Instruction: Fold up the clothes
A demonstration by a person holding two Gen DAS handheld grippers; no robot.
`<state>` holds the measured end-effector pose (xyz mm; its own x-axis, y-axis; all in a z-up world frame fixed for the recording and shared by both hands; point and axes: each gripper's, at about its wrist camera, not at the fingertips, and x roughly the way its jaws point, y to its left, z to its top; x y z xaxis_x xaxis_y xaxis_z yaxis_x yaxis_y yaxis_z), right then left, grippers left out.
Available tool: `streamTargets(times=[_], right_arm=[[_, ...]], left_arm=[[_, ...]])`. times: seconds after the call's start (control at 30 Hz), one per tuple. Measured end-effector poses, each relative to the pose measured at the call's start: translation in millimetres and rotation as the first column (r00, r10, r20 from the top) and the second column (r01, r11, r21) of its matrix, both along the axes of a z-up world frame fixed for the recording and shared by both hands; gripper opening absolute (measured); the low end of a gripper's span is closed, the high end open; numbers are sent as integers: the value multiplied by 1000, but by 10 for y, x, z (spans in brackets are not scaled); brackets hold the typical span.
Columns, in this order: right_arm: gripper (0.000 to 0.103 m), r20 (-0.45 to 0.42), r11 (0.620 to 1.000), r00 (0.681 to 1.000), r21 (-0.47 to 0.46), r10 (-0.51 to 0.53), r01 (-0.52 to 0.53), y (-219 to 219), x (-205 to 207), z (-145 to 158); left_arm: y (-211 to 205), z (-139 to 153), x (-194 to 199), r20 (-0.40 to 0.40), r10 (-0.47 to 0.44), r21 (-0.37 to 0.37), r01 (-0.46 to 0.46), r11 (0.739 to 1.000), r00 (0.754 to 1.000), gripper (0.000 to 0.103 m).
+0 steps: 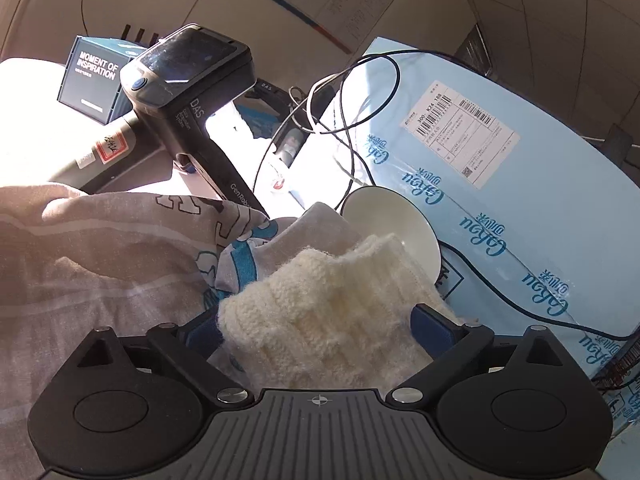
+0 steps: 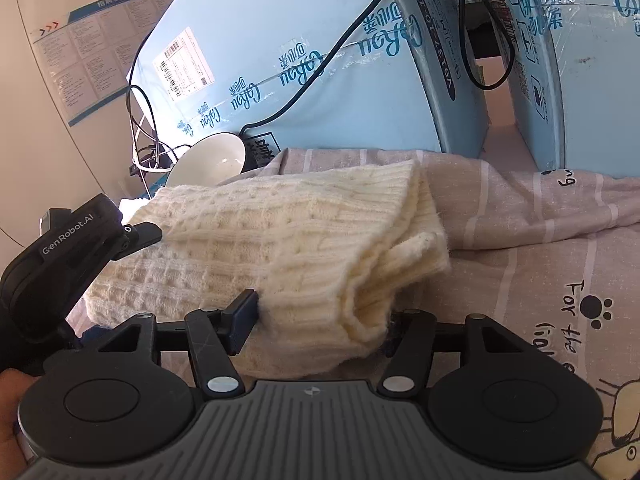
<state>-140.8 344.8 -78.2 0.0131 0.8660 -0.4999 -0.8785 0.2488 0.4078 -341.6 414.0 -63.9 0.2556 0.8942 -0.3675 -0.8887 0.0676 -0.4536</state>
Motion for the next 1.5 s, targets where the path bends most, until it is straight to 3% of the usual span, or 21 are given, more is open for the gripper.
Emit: streamTargets(times=[0.1,0.33,0.47,0.6,0.7,0.83,1.07,1.3,1.4,1.5], right_arm=[[68,0,1000,1000,-9,-25,25,-15,0,19],[74,-113,997,991,-6,-76,76,-279,125,162],[78,-91,995,992,17,-92,93,-535,165,282],[80,-68,993,991,17,-116,117,-807,208,351],[82,-66,990,988,-3,-139,139,-991,279,379],[88,-63,985,983,-29,-170,169,-1237,373,416],[97,-31,973,974,-52,-225,223,-1667,547,520],[103,16,964,964,-13,-265,265,-2152,755,758],[103,51,958,957,22,-287,286,-2419,834,842],[103,62,953,951,47,-302,300,-2694,945,931]], left_arm=[[-148,88,144,-132,-12,89,24,996,991,103],[-46,27,175,-187,-15,35,21,999,982,103],[-200,102,77,-144,81,138,-61,988,986,103],[-279,151,-35,-70,109,156,-97,983,992,103],[-367,167,-20,-75,99,185,-84,979,992,103],[-576,191,102,-147,106,246,-67,967,983,103],[-1081,287,372,-266,-22,360,121,925,964,103],[-1594,517,736,-315,-193,360,305,882,929,103],[-1808,666,939,-313,-279,358,385,851,908,103],[-2049,798,1158,-310,-383,362,481,799,870,103]])
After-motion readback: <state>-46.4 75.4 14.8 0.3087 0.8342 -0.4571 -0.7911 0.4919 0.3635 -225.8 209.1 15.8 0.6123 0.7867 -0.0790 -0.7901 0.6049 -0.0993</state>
